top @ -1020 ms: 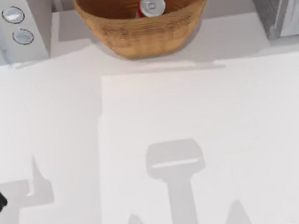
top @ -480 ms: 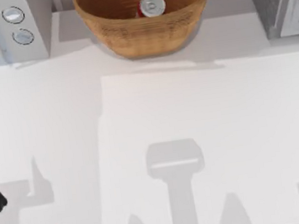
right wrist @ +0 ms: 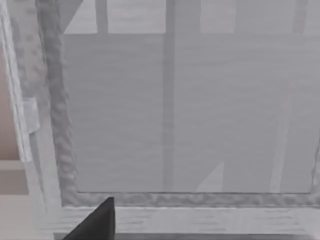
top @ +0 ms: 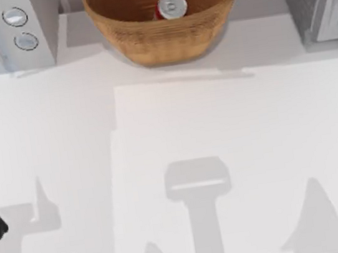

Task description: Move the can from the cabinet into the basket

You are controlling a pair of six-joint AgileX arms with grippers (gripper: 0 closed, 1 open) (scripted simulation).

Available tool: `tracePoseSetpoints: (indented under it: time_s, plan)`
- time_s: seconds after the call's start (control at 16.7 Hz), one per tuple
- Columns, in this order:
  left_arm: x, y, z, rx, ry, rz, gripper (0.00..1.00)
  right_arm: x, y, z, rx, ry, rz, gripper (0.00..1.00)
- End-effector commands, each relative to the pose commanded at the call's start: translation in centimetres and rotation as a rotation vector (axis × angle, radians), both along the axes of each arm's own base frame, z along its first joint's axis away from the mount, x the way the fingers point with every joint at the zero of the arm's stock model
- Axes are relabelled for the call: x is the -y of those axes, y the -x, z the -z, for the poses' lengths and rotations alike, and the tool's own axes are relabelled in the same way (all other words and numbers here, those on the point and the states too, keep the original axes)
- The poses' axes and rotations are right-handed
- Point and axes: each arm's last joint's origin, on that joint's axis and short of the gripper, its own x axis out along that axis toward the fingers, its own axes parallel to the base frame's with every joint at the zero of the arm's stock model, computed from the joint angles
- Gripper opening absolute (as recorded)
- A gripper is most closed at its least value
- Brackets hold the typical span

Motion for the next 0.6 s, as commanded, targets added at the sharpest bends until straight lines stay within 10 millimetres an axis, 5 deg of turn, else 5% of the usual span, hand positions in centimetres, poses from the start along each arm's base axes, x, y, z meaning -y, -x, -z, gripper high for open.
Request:
tracePoseSetpoints:
  time_s: [0.36,0.6]
  plan:
    - [0.0,0.0,0.0,0.0,0.0,0.0,1.0,7.2,0.0,2.2,-0.004,-0.002,-0.002,1.0]
    - [0.0,0.0,0.0,0.0,0.0,0.0,1.0,9.8,0.9,3.5,-0.004,-0.001,-0.003,1.0]
